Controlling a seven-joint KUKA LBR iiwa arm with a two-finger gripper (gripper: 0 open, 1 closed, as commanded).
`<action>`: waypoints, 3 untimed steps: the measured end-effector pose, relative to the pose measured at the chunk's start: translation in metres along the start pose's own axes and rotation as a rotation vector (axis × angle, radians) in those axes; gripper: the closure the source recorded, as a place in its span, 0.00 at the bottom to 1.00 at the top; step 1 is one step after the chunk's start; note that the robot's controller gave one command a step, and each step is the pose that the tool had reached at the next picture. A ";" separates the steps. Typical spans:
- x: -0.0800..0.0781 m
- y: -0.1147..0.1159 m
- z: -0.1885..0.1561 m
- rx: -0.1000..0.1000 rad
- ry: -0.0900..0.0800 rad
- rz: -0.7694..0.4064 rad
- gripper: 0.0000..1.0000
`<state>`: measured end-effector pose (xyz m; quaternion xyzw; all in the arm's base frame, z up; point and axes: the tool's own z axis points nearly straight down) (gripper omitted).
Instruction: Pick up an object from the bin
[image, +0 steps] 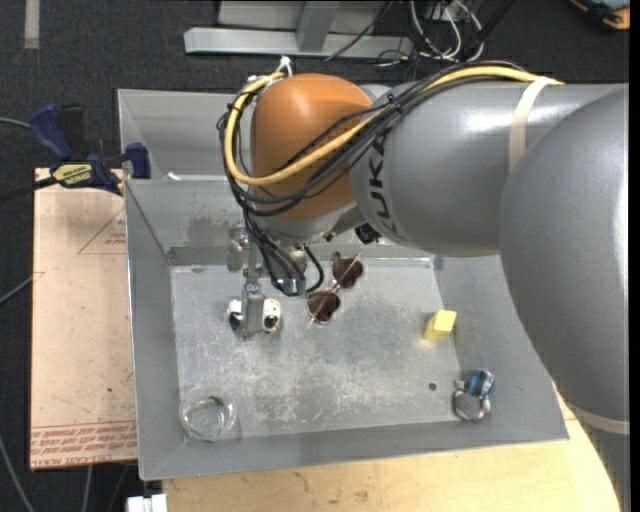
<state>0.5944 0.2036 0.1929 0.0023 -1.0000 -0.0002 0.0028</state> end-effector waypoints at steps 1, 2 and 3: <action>-0.002 -0.002 -0.005 -0.001 -0.007 0.005 1.00; -0.002 -0.002 -0.005 -0.001 -0.007 0.006 0.00; -0.002 -0.002 -0.005 -0.002 -0.007 0.006 1.00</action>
Offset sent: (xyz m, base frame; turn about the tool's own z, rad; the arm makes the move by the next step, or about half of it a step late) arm 0.0000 0.0000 0.0000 0.0000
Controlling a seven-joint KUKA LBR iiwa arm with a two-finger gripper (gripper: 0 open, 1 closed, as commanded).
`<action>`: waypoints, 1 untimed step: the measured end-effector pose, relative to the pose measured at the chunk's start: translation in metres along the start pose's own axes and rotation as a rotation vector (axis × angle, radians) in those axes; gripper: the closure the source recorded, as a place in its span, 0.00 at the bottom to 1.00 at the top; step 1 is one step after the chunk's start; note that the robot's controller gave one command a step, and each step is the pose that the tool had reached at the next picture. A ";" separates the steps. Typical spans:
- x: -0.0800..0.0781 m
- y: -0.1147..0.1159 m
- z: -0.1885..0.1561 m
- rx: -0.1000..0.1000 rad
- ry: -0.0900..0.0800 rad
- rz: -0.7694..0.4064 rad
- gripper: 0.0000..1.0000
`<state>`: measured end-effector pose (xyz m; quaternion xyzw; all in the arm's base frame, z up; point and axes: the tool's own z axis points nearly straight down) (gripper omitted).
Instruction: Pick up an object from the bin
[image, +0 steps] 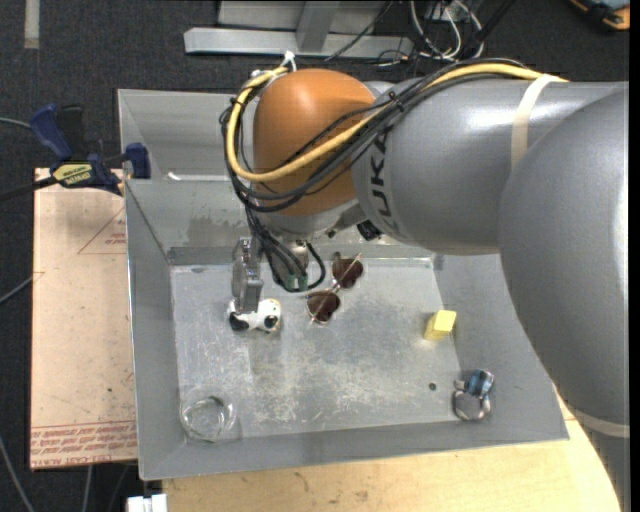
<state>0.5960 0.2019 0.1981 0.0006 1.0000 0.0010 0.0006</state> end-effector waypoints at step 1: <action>0.000 0.000 0.000 0.000 0.000 0.000 0.00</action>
Offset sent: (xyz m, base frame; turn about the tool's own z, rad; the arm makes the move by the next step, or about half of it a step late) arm 0.0000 0.0000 0.0000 0.0000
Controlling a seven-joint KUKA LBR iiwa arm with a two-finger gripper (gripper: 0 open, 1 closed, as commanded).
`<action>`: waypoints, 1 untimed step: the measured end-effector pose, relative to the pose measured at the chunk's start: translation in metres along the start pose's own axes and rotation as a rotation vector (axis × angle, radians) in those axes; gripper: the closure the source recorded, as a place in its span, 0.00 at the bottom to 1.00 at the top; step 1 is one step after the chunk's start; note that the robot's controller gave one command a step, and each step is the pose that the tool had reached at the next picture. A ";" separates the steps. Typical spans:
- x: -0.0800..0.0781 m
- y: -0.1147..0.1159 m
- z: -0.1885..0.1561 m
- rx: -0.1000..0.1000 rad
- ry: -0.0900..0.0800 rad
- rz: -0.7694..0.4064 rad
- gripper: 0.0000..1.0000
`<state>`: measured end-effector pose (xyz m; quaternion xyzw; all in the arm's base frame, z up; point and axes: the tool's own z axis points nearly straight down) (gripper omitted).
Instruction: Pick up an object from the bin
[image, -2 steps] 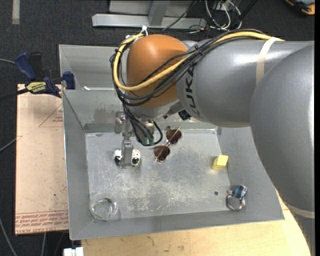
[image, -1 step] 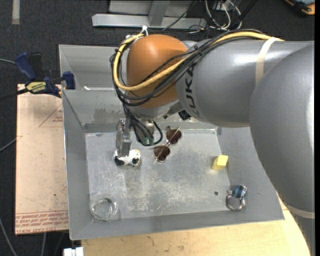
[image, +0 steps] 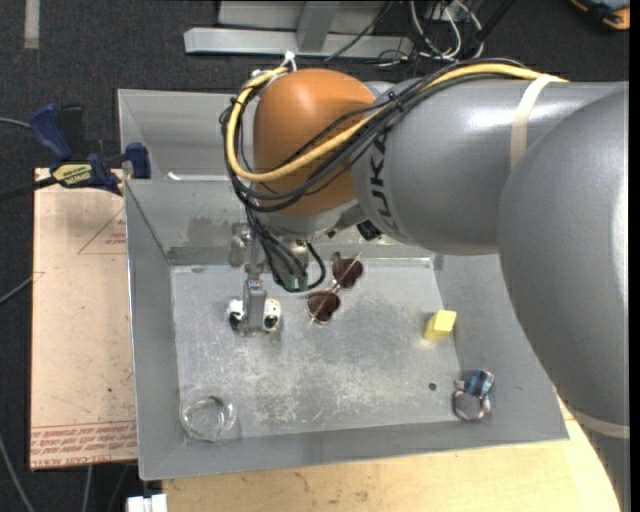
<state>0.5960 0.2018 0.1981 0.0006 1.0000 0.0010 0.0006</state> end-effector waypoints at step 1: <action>0.000 0.000 0.000 0.000 0.000 0.000 1.00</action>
Offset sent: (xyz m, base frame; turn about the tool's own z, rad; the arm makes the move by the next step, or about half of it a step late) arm 0.0000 0.0000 0.0000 0.0000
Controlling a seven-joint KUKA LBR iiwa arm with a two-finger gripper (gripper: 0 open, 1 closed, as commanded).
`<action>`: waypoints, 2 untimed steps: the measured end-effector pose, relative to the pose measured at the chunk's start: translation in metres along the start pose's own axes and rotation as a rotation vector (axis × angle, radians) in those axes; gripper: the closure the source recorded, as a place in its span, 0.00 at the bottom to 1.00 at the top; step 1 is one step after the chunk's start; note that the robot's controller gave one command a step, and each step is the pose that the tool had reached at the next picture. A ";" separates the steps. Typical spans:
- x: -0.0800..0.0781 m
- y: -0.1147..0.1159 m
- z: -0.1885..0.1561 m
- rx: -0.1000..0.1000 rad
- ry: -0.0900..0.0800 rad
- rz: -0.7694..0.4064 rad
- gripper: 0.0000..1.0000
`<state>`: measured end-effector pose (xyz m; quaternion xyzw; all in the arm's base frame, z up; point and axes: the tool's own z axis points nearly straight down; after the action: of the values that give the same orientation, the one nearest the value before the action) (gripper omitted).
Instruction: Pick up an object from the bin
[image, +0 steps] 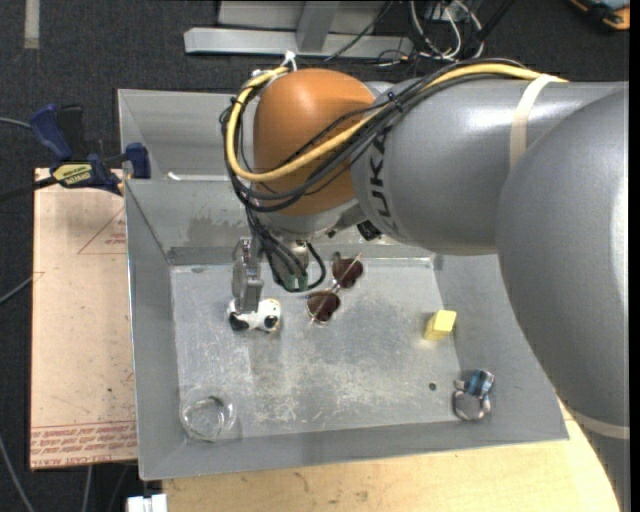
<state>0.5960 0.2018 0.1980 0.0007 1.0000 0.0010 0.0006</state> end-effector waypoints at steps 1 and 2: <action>0.000 0.000 0.000 0.000 0.000 0.000 0.00; 0.000 0.000 0.000 0.000 0.000 0.000 1.00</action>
Offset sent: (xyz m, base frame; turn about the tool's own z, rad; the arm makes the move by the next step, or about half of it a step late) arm 0.0000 0.0000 0.0000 0.0000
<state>0.5961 0.2017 0.1980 0.0008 1.0000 0.0010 0.0006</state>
